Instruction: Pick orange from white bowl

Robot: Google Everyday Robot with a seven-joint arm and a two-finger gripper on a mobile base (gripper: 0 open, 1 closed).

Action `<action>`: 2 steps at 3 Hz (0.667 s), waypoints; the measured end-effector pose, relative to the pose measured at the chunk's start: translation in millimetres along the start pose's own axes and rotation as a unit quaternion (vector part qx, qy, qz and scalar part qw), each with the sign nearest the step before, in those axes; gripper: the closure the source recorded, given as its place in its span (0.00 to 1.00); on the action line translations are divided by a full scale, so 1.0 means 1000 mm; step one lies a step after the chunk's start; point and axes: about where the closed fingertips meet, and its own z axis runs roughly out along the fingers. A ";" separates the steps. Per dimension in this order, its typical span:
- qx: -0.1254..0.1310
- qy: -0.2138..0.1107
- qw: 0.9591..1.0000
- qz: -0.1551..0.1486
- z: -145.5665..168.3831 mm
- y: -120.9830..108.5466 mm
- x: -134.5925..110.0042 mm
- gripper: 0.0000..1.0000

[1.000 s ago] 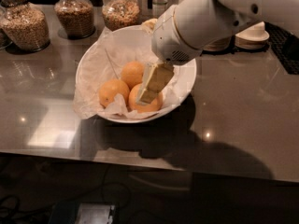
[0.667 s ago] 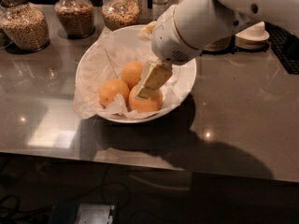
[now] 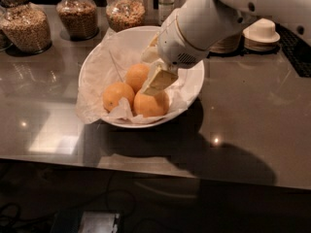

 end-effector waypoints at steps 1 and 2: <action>-0.032 0.013 0.999 -0.002 0.008 0.008 0.004 0.32; -0.056 0.021 0.998 0.002 0.017 0.014 0.010 0.33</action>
Offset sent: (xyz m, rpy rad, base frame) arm -0.0061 -0.0008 -0.0377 -0.0783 0.1540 0.0495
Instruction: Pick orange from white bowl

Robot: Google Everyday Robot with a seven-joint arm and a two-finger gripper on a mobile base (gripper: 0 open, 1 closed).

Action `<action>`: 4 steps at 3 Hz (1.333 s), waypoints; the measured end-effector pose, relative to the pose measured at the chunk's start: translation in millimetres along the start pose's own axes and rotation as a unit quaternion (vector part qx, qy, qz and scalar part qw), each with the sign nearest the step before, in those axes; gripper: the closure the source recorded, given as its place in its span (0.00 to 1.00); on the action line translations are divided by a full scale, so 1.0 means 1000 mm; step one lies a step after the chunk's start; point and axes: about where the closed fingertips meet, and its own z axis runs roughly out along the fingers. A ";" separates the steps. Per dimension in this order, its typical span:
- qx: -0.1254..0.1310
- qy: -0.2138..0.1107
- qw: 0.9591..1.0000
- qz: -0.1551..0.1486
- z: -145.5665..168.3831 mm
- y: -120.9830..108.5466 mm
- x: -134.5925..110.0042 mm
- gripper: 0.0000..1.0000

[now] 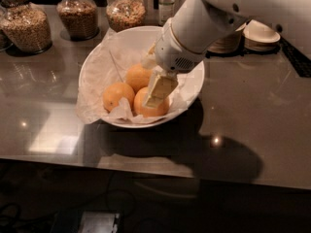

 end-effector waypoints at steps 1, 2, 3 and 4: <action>-0.008 0.001 1.000 0.012 0.009 0.000 0.006 0.41; -0.014 0.000 0.999 0.030 0.019 0.002 0.013 0.40; -0.026 -0.008 0.998 0.051 0.033 0.006 0.020 0.38; -0.042 -0.021 0.996 0.069 0.047 0.015 0.021 0.34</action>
Offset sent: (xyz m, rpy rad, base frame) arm 0.0084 -0.0058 -0.0383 0.0165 0.0903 -0.0703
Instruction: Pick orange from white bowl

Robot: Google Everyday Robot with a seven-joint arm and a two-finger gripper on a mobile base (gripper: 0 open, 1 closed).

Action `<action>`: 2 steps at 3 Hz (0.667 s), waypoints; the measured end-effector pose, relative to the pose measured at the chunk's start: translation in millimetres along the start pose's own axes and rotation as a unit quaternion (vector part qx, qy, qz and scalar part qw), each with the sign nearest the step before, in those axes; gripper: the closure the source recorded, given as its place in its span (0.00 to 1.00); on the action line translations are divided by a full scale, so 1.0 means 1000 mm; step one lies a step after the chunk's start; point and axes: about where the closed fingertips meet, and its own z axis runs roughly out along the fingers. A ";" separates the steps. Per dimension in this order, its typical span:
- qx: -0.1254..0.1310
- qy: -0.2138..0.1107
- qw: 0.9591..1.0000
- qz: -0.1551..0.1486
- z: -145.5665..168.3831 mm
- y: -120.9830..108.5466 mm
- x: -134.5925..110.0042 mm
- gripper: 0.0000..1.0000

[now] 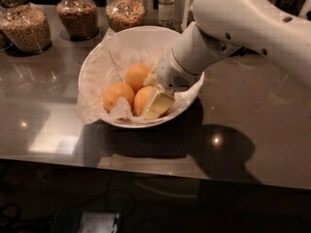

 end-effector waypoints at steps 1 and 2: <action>0.000 0.000 1.000 0.000 -0.002 0.000 -0.001 0.37; -0.001 -0.004 1.000 0.004 0.002 0.000 -0.003 0.56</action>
Offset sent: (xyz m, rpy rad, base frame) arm 0.0000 0.0233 -0.0298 0.0682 0.0344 -0.0325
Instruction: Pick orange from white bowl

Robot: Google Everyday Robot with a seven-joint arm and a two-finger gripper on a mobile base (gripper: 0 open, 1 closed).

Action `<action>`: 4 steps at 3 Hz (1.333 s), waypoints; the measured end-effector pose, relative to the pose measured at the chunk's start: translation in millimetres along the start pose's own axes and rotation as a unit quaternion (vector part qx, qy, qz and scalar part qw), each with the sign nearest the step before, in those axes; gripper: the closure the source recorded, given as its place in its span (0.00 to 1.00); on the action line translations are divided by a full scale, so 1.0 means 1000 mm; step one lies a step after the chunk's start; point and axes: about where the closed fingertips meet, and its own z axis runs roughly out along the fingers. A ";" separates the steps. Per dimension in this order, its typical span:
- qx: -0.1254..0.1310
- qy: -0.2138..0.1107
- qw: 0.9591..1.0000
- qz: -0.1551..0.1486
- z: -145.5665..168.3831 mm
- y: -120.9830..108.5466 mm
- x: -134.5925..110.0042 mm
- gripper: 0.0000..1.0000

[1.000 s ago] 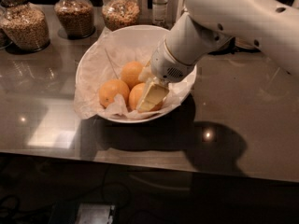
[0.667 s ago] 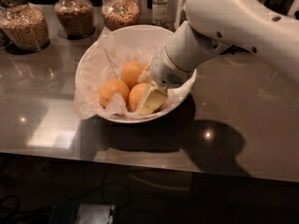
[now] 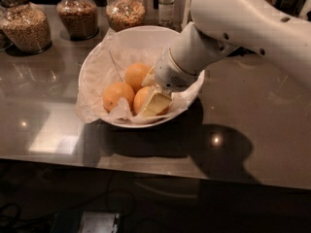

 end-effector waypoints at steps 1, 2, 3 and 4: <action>-0.003 -0.003 1.000 0.004 0.002 0.001 -0.002 0.79; -0.005 -0.004 1.000 0.006 0.002 0.002 -0.004 1.00; 0.019 -0.034 0.999 0.006 -0.001 -0.001 -0.008 1.00; 0.073 -0.113 0.991 -0.023 -0.039 -0.013 -0.035 1.00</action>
Offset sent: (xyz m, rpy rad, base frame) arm -0.0026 0.0231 -0.0511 0.0369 0.0549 -0.0378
